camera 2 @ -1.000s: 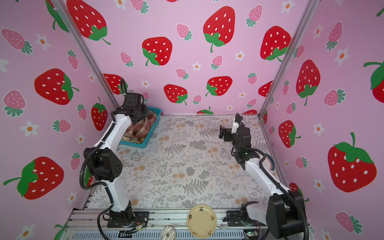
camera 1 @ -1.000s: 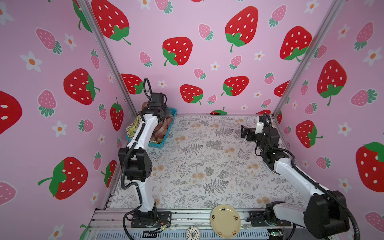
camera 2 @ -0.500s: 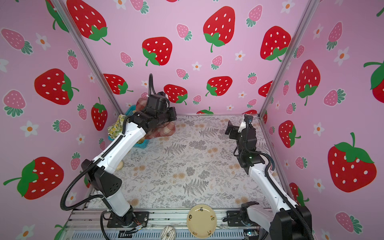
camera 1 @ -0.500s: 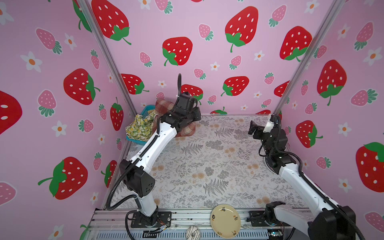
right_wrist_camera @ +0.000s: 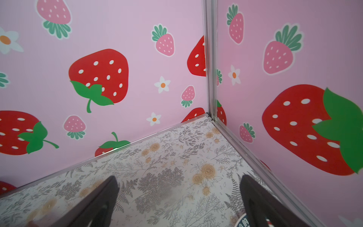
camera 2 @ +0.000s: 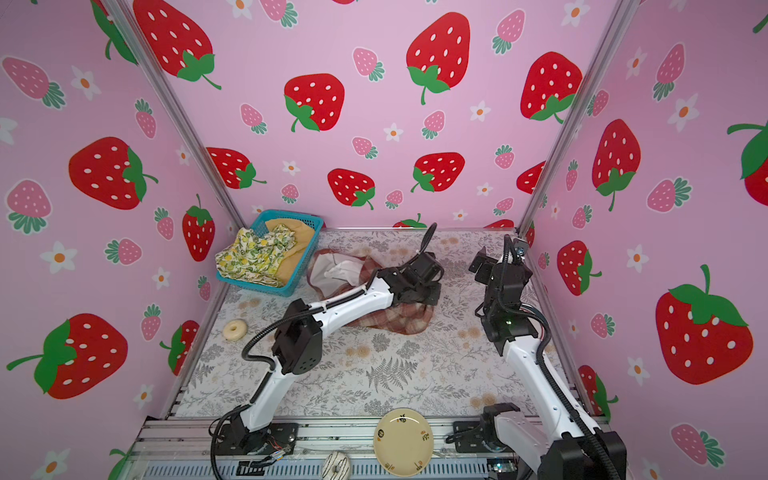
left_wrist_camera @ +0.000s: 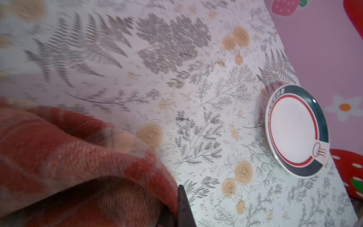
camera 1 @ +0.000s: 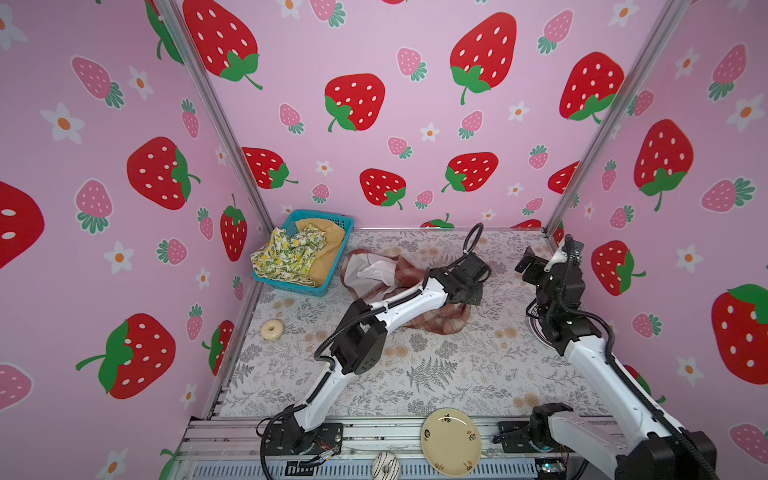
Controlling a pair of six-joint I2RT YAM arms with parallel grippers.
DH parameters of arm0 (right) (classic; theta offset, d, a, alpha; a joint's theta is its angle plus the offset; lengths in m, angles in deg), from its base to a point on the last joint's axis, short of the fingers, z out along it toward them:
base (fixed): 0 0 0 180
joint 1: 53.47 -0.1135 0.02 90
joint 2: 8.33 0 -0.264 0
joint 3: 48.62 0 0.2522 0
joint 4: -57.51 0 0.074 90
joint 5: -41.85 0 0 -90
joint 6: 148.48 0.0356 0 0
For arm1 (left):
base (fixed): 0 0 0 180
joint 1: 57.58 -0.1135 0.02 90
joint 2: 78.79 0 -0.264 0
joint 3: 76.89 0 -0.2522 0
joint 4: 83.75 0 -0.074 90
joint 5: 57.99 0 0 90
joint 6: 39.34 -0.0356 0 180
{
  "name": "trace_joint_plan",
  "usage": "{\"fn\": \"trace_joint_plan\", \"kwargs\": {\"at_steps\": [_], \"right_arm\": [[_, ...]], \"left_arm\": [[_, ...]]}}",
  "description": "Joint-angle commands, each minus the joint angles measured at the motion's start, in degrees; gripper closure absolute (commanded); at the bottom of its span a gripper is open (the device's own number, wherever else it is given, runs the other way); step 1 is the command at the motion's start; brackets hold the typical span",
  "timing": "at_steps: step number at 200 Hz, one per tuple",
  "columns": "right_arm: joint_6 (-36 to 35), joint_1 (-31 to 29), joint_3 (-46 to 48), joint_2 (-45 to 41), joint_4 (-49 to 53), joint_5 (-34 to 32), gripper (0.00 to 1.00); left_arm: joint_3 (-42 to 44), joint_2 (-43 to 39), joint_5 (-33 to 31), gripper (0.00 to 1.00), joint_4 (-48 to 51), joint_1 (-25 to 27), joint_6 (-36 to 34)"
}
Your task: Fold and stack the skirts
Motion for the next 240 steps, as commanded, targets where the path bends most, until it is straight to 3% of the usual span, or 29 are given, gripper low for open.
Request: {"fn": "trace_joint_plan", "kwargs": {"at_steps": [1, 26, 45, 54, 75, 87, 130, 167, 203, 240], "right_arm": [[1.82, 0.98, 1.18, -1.86, 0.60, -4.08, 0.00], [1.90, 2.01, 1.71, -2.51, 0.52, -6.26, 0.00], [1.99, 2.81, 1.64, -2.34, 0.44, -5.87, 0.00], [1.93, 3.01, 1.54, -2.01, 0.51, -4.92, 0.00], [1.65, 3.02, 1.30, -0.82, 0.73, -0.24, 0.00], [1.53, 3.08, 0.79, 0.20, 1.41, 2.97, 0.00], [-1.00, 1.86, -2.43, 7.06, 3.77, 17.43, 0.00], [-3.57, -3.82, -3.58, 12.71, 2.79, 23.49, 0.00], [-2.34, -6.85, -5.82, 18.91, 3.45, 23.94, 0.00], [-1.41, -7.11, -4.74, 19.98, 4.15, 24.09, 0.00]], "left_arm": [[-11.06, 2.90, 2.83, 1.00, 0.76, 1.40, 1.79], [-21.08, 7.42, 6.98, 1.00, 0.74, 2.21, 2.73], [-22.43, 7.89, 10.65, 1.00, -2.45, 1.97, 3.47], [-21.69, 7.19, 10.45, 0.84, -2.87, 1.72, 3.06], [-14.52, 2.83, 12.16, 0.23, -5.84, 0.05, 2.32], [-7.74, -1.08, 13.27, 0.00, -8.34, -1.62, 3.28], [21.59, -19.50, 9.39, 0.01, -17.09, -9.42, 5.82], [41.84, -29.99, 6.71, 0.01, -23.15, -13.96, 7.20], [49.37, -30.72, 7.10, 0.01, -25.13, -14.23, 6.83], [53.98, -30.07, 7.49, 0.03, -28.19, -14.23, 7.72]]}}
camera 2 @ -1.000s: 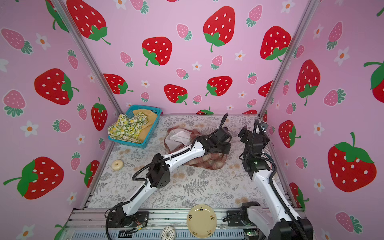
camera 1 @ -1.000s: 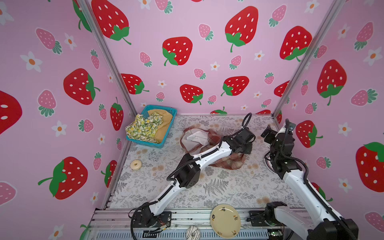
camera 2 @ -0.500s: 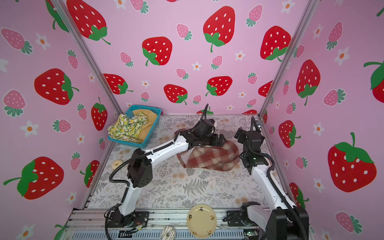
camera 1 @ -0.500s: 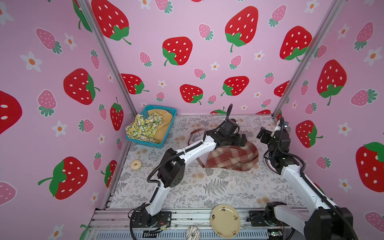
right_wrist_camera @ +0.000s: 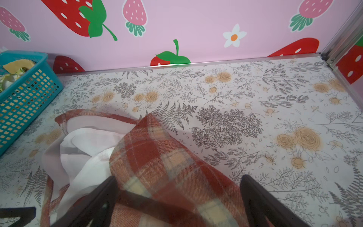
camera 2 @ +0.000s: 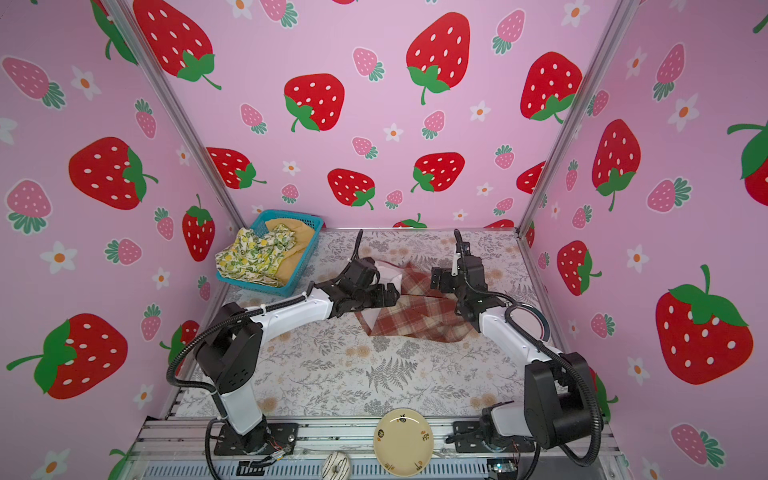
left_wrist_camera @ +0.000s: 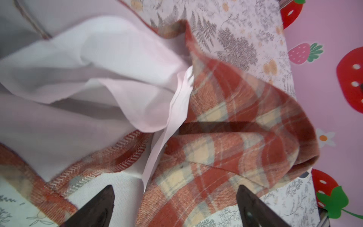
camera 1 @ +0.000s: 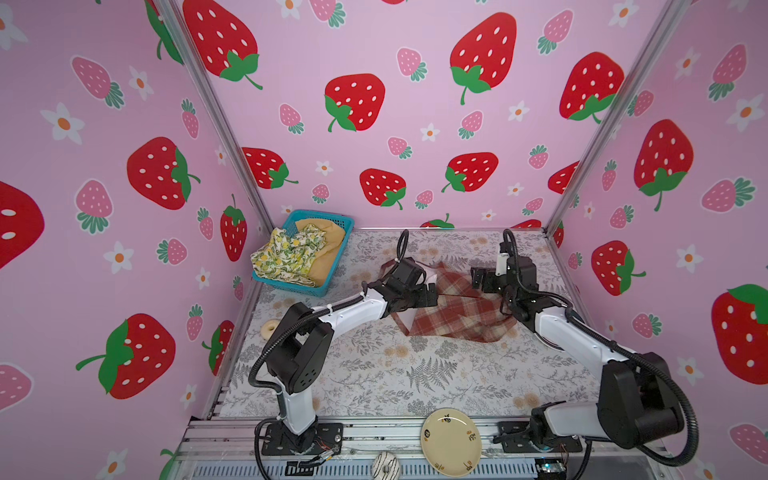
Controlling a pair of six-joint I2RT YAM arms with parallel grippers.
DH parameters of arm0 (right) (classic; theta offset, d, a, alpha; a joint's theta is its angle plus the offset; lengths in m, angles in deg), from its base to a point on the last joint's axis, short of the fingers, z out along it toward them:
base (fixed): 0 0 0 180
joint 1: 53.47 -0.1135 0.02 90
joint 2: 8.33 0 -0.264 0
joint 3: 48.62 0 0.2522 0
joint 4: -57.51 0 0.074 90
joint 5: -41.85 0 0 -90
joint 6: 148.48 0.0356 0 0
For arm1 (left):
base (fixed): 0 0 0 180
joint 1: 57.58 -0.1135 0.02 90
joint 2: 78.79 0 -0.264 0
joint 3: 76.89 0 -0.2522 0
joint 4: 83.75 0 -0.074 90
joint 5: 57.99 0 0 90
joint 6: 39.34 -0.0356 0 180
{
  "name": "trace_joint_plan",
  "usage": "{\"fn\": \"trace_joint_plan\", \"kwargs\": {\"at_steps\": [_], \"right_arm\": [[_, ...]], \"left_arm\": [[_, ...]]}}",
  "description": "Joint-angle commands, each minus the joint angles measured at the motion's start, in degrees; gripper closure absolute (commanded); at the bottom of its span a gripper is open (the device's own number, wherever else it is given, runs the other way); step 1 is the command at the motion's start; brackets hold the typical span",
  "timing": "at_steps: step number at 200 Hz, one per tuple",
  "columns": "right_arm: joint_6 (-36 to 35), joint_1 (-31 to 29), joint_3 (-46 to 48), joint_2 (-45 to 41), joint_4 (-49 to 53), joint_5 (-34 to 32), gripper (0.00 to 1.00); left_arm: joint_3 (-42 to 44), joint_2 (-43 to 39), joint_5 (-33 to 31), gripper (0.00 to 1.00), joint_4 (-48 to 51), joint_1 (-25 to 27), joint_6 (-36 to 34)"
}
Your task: Fold and stack the skirts
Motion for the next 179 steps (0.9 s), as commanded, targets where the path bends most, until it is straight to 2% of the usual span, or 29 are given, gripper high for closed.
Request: {"fn": "trace_joint_plan", "kwargs": {"at_steps": [1, 66, 103, 127, 140, 179], "right_arm": [[0.96, -0.14, -0.37, -0.31, 0.68, 0.60, 0.00], [-0.44, -0.66, 4.78, -5.46, 2.87, -2.99, 0.00], [1.04, -0.72, 8.13, -8.48, 2.67, -5.61, 0.00], [2.51, -0.67, 9.33, -9.97, 2.64, -6.06, 0.00], [2.78, -0.67, 9.55, -10.31, 2.68, -6.54, 0.00], [3.36, -0.67, 10.14, -10.65, 2.21, -6.11, 0.00]], "left_arm": [[0.99, 0.52, 0.11, 0.03, -3.27, -0.06, 1.10], [-0.67, -1.74, 2.15, 0.03, -1.17, 0.59, 6.26], [-3.77, -3.19, -2.55, 0.03, 3.39, 3.46, 12.52], [-4.47, -3.21, -5.93, 0.03, 3.84, 5.24, 19.32], [-5.29, -2.09, -7.58, 0.03, 3.82, 6.21, 23.48], [-8.56, 4.39, -9.20, 0.09, 1.08, 7.32, 29.99]]}}
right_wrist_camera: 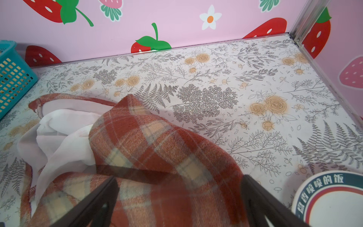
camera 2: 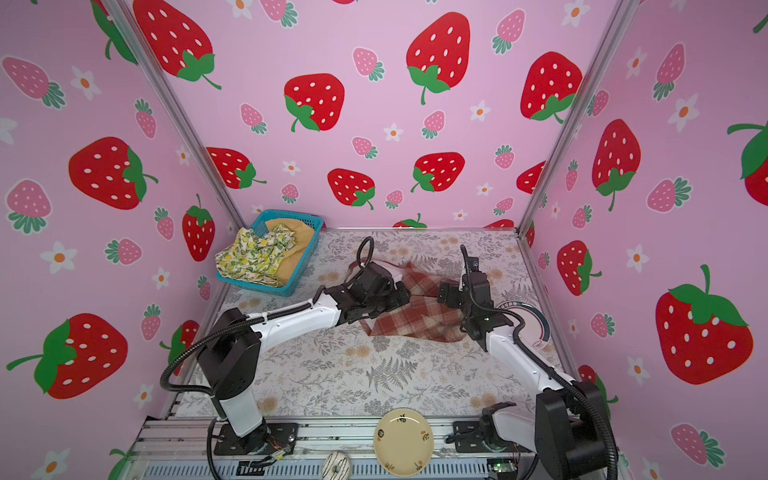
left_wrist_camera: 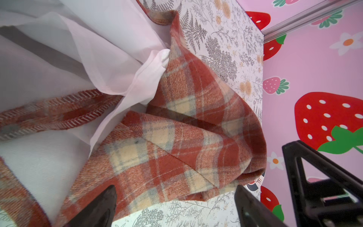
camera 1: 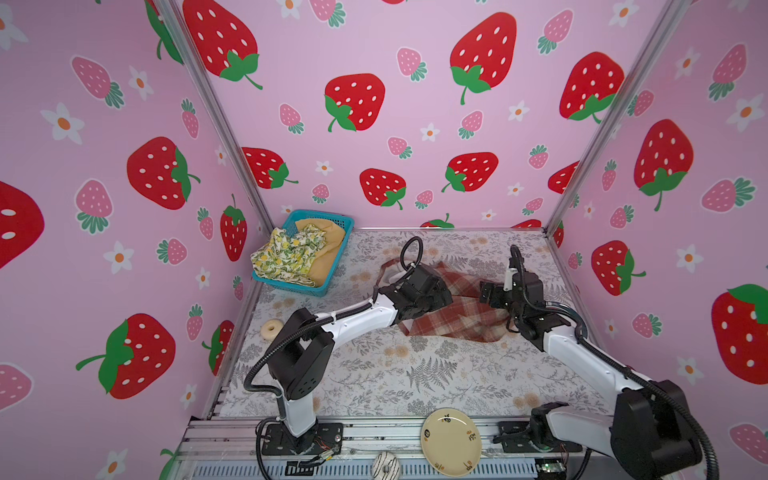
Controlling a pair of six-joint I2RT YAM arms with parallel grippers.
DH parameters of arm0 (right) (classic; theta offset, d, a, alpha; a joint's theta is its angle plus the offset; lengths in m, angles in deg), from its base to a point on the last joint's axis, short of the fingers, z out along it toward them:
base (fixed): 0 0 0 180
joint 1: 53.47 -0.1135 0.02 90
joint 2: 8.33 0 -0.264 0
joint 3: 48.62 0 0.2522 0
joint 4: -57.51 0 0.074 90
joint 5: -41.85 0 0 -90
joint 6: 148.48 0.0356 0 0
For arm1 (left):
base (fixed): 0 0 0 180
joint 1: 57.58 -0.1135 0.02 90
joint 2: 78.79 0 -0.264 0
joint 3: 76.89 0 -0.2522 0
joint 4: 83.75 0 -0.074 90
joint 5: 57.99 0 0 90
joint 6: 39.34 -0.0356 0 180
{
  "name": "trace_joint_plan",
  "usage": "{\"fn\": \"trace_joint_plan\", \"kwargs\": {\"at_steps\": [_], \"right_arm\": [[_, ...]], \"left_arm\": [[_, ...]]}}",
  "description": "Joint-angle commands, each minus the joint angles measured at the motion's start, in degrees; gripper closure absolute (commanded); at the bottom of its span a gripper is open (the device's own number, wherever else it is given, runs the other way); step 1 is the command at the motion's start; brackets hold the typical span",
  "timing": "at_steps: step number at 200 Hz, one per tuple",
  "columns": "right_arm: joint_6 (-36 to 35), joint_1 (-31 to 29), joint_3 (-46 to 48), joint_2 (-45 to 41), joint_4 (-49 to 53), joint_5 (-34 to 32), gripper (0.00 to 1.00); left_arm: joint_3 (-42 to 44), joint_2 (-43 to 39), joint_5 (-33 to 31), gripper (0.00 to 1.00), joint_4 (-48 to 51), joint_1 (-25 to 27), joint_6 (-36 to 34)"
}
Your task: Fold and stack the skirts
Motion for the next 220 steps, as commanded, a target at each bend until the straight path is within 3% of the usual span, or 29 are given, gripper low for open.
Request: {"fn": "trace_joint_plan", "kwargs": {"at_steps": [1, 113, 220], "right_arm": [[1.52, -0.27, 1.22, -1.19, -0.34, -0.67, 0.00], [1.97, -0.27, 2.98, -4.46, -0.57, 0.60, 0.00], [5.17, -0.27, 4.96, -4.83, -2.90, 4.88, 0.00]], "left_arm": [[-3.31, 4.33, -3.67, 0.09, -0.58, 0.35, 7.87], [-10.54, 13.63, -7.60, 0.35, 3.00, -1.76, 11.67], [-11.46, 17.00, -5.99, 0.39, 10.15, -2.38, 13.27]]}}
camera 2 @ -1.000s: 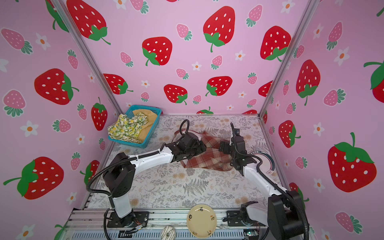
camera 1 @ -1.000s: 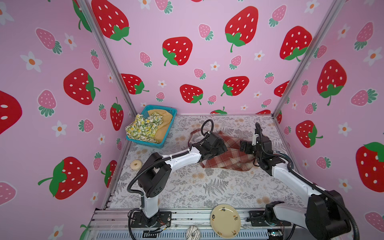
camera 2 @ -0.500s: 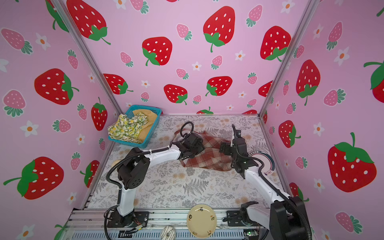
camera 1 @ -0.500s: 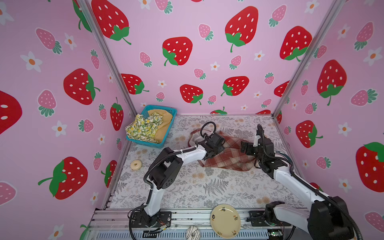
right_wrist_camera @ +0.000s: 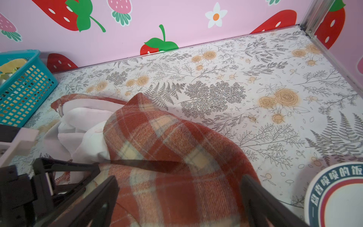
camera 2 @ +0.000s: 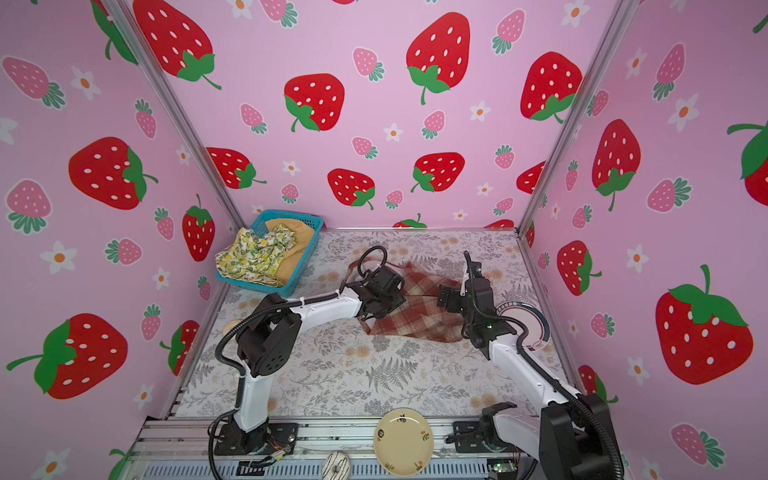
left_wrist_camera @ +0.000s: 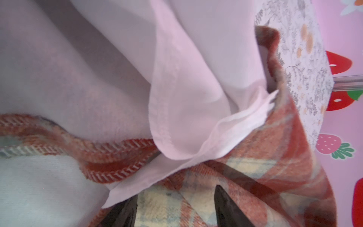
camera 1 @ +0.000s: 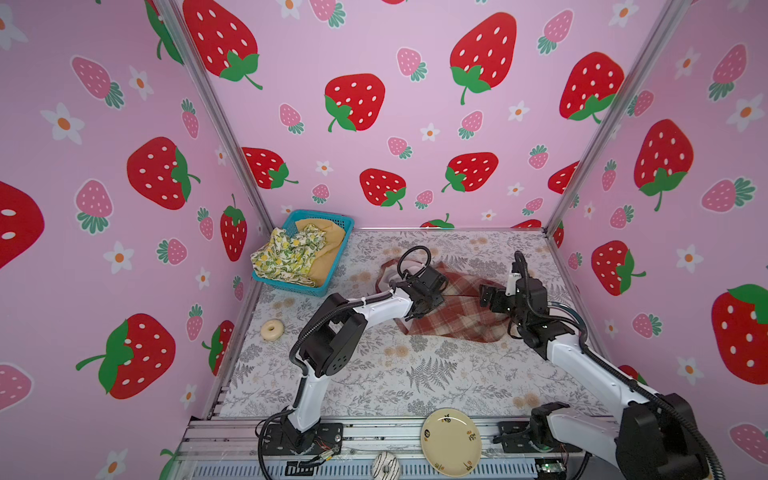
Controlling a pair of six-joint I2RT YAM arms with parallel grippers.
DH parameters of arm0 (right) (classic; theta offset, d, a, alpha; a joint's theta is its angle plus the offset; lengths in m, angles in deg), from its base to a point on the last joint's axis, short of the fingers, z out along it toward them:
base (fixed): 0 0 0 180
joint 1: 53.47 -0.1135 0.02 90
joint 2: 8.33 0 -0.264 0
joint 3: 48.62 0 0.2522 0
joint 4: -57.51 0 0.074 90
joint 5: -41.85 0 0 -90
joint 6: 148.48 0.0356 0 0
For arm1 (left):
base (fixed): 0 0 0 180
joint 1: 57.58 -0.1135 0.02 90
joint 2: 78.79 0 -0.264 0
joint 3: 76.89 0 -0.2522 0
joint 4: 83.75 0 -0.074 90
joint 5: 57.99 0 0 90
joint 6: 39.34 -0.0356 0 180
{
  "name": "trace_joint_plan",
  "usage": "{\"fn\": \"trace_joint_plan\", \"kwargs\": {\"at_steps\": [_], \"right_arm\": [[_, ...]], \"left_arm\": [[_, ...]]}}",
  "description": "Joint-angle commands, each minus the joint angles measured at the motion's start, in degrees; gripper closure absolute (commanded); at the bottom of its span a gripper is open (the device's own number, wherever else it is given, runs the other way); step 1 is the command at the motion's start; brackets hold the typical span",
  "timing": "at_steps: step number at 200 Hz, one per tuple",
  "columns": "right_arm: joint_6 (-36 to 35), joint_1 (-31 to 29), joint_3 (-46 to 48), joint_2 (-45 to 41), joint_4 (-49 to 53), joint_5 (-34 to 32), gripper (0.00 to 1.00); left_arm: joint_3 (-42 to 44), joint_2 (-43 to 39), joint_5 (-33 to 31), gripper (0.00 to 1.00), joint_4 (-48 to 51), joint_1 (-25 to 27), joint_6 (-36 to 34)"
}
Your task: Fold and stack the skirts
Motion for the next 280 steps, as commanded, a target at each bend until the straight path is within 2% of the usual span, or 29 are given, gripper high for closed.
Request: {"fn": "trace_joint_plan", "kwargs": {"at_steps": [1, 51, 55, 66, 126, 136, 153, 171, 180, 223, 233, 275, 280], "right_arm": [[2.18, -0.23, 1.33, -0.90, -1.74, 1.60, 0.01], [2.53, -0.25, 1.67, -1.19, -2.09, 2.21, 0.00], [2.62, -0.26, 1.71, -1.30, -2.15, 2.26, 0.00], [2.81, -0.24, 1.80, -1.42, -2.31, 2.53, 0.00], [3.49, -0.26, 3.10, -2.21, -2.96, 3.17, 0.00], [3.71, -0.25, 3.45, -2.42, -3.22, 3.43, 0.00], [4.02, -0.27, 3.94, -2.68, -3.51, 3.87, 0.00], [4.46, -0.27, 4.37, -2.88, -4.02, 4.54, 0.00], [4.57, -0.25, 4.37, -2.92, -4.13, 4.70, 0.00], [4.77, -0.26, 4.66, -3.95, -4.14, 4.82, 0.00], [4.90, -0.26, 4.70, -4.21, -4.16, 4.89, 0.00], [5.39, -0.34, 5.68, -4.60, -5.08, 5.37, 0.00], [5.46, -0.28, 5.87, -4.64, -5.13, 5.51, 0.00]], "left_arm": [[-2.96, 2.52, -0.32, 0.40, 4.22, -0.28, 1.20], [-4.79, 5.27, 1.05, 0.50, 4.86, -0.26, 0.94], [-4.87, 5.44, 1.13, 0.54, 4.88, -0.28, 0.92], [-5.31, 5.96, 1.68, 0.58, 4.93, -0.27, 0.96], [-7.37, 7.48, 2.11, 0.65, 5.80, -0.35, 0.64], [-8.02, 7.91, 2.19, 0.60, 6.00, -0.37, 0.70], [-8.48, 8.29, 1.80, 0.43, 6.00, -0.29, 1.33], [-9.50, 9.03, 1.64, 0.36, 6.41, -0.29, 1.78], [-10.31, 9.55, 1.60, 0.36, 7.17, -0.29, 1.57], [-12.36, 11.91, 1.49, 0.60, 10.30, -0.37, 0.65], [-12.54, 12.45, 1.49, 0.75, 11.16, -0.37, 0.61], [-11.67, 13.32, 2.28, 0.82, 10.71, -0.53, -0.18], [-11.58, 13.17, 2.28, 0.89, 10.51, -0.59, -0.23]]}}
